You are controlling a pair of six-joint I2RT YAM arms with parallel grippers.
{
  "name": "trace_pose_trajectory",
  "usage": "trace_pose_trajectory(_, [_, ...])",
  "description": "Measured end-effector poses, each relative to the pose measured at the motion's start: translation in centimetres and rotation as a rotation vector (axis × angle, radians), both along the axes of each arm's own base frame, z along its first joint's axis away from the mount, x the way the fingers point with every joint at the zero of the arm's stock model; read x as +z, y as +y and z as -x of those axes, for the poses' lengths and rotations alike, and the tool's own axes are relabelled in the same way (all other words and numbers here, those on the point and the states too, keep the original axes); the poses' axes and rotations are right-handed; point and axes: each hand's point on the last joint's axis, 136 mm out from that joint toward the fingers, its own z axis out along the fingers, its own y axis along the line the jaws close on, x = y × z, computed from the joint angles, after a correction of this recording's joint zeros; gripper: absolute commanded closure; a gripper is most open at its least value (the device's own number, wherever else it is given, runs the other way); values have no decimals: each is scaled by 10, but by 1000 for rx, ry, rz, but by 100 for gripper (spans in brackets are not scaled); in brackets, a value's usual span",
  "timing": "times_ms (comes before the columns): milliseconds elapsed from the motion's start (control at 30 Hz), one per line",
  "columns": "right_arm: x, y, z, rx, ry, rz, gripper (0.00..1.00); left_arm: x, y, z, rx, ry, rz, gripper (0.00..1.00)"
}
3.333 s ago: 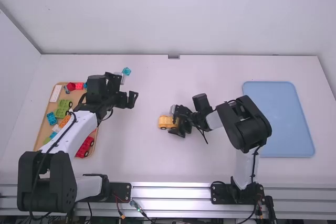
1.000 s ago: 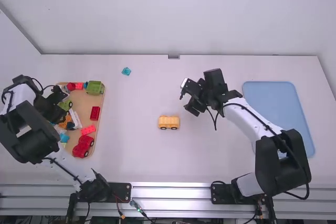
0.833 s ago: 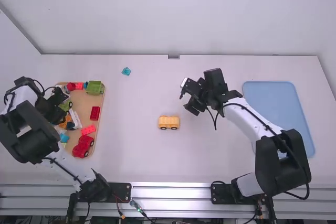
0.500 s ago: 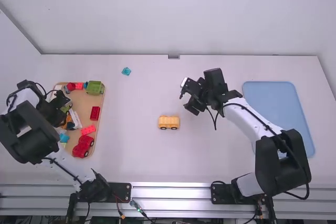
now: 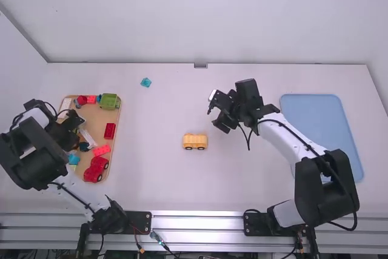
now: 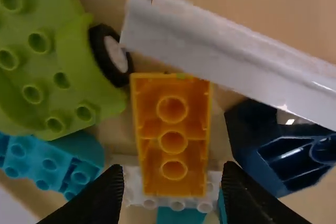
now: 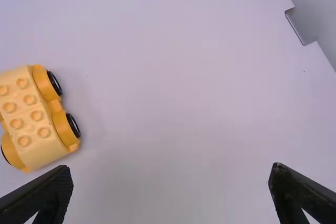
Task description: Assemble lego blocks to make yellow taxi
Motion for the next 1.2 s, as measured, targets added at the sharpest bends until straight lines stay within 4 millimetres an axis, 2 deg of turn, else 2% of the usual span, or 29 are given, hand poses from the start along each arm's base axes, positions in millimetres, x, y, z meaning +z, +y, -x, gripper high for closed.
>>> trace_pose_trajectory(267, [0,0,0,0,1,0,1,-3,6,-8,2,-44,-23,53])
trace_pose_trajectory(600, [0,0,0,0,0,0,1,-10,4,-2,8,-40,-18,56])
trace_pose_trajectory(633, [0,0,0,0,0,0,1,-10,3,-3,7,-46,-13,59])
trace_pose_trajectory(867, [0,0,0,0,0,-1,1,-10,-1,-6,4,-65,9,64])
trace_pose_trajectory(933, [0,0,0,-1,1,-1,1,-10,-2,-7,3,-67,11,63])
trace_pose_trajectory(1033, [0,0,0,1,1,0,1,-11,-3,-3,10,-50,17,56])
trace_pose_trajectory(1200, [0,0,0,-1,1,0,1,-11,0,0,27,-32,-1,56])
